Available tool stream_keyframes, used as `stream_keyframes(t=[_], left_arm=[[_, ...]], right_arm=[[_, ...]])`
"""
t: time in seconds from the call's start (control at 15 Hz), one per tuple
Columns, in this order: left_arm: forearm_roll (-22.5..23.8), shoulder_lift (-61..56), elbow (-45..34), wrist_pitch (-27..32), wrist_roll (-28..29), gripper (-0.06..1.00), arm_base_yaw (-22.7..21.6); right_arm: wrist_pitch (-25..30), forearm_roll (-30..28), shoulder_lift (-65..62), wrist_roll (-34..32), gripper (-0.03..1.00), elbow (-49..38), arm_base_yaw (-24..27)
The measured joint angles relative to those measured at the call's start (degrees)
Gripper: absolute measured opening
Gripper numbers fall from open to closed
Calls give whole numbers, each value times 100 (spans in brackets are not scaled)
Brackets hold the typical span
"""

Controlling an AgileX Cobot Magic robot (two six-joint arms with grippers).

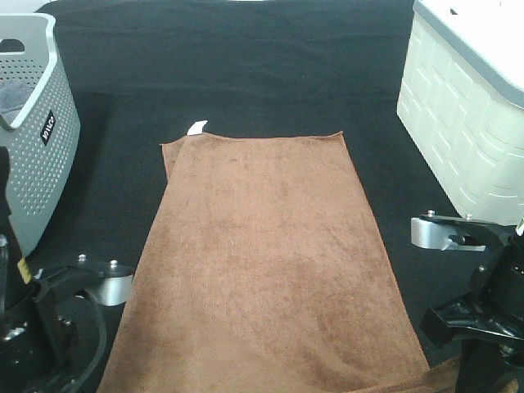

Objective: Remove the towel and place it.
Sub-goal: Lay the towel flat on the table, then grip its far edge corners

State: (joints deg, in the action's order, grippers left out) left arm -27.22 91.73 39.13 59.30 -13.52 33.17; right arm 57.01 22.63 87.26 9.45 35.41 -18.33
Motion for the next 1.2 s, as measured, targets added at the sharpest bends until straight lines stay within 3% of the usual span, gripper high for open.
stream_keyframes(t=[0.33, 0.53, 0.6, 0.67, 0.8, 0.87, 1.0, 1.2], left_arm=[[74, 11, 132, 11, 407, 0, 384], [183, 52, 132, 92, 716, 0, 550], [206, 52, 132, 138, 819, 5, 590], [235, 52, 132, 189, 1049, 26, 596], [258, 52, 132, 355, 1243, 55, 596], [258, 52, 132, 355, 1243, 55, 596], [269, 52, 132, 498, 1312, 69, 596], [269, 52, 229, 544, 1318, 72, 596]], right_arm=[[0, -63, 0, 143, 3, 0, 46], [69, 269, 0, 556, 12, 0, 52], [115, 390, 0, 682, 19, 0, 52], [229, 504, 0, 733, 41, 0, 57], [258, 510, 0, 688, 64, 0, 57], [258, 510, 0, 688, 64, 0, 57], [355, 510, 0, 688, 75, 0, 57], [321, 498, 0, 688, 77, 46, 57]])
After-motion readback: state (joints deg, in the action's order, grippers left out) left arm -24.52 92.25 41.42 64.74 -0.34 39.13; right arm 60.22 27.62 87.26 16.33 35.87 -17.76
